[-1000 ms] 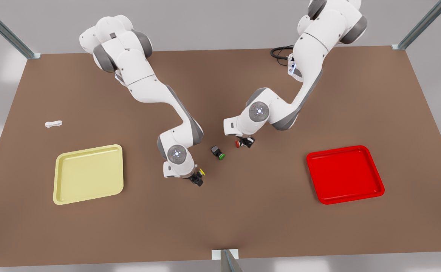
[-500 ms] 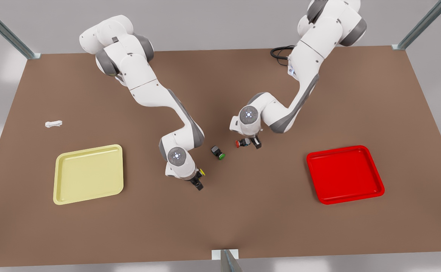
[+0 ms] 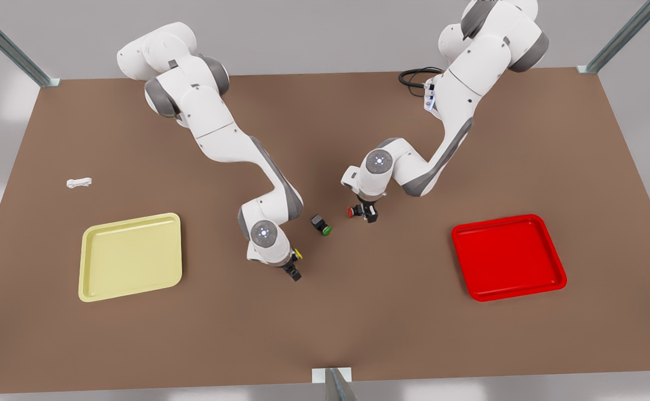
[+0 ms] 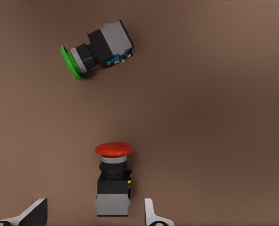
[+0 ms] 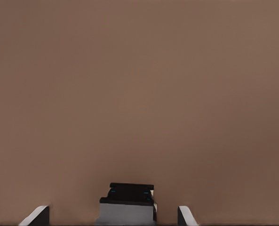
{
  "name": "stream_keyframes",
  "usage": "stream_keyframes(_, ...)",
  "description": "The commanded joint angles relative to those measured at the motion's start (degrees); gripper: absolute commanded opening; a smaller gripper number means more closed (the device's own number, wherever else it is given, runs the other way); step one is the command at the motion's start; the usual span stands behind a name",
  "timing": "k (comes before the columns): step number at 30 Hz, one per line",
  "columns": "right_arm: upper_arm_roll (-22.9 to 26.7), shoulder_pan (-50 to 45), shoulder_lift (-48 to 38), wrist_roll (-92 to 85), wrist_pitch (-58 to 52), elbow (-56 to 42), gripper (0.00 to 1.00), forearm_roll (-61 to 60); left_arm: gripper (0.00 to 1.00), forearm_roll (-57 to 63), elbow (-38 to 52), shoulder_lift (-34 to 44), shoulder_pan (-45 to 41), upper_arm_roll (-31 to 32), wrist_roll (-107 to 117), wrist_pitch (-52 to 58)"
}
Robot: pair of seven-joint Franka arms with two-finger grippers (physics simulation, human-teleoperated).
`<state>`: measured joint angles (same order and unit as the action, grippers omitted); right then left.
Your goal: Place the switches on the corresponding trays according to their colors
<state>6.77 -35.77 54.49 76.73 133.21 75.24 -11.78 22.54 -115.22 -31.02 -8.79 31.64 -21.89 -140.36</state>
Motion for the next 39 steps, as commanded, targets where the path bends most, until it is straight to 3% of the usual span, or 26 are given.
stream_keyframes(1, 0.0, 0.0, 0.0, 0.0, 0.03, 0.0, 1.0, 0.0, 0.99, 0.05, 0.0, 0.0, 0.0, 0.0, 0.0, 0.0)
stream_keyframes(12, 0.0, 0.09, 0.18, -0.09, 0.03, 0.0, 0.95, 0.0, 1.0, 1.37, -0.71, -1.5, 1.23, -0.35, -1.23, -1.93)
stream_keyframes(14, -0.09, 0.09, 0.18, -0.09, 0.03, 0.0, 0.84, 0.0, 1.0, 1.37, -0.62, -1.76, 1.23, -0.35, -1.23, -2.02)
stream_keyframes(17, -0.09, 0.09, 0.18, -0.09, 0.12, 0.0, 0.75, 0.0, 1.0, 1.46, -0.62, -2.91, 0.97, -0.44, -1.23, -3.25)
stream_keyframes(27, -0.09, 0.09, 0.35, -0.18, 0.03, 0.0, 0.67, 0.0, 0.99, 1.54, -0.8, -4.49, 0.61, -0.7, -1.41, -4.48)
stream_keyframes(32, -0.09, 0.09, 0.53, -0.44, 0.12, 0.0, 0.51, 0.09, 0.98, 1.46, -0.8, -5.1, 0.7, -0.88, -1.23, -4.48)
stream_keyframes(36, -0.53, 0.09, 0.35, -0.44, 0.03, 0.0, 0.49, 0.09, 0.97, 1.46, -0.71, -5.81, 0.53, -0.88, -1.23, -4.92)
stream_keyframes(39, -0.62, 0.09, 0.35, -0.62, 0.12, 0.0, 0.47, 0.09, 0.9, 1.46, -0.71, -5.81, 0.53, -0.88, -1.23, -5.19)
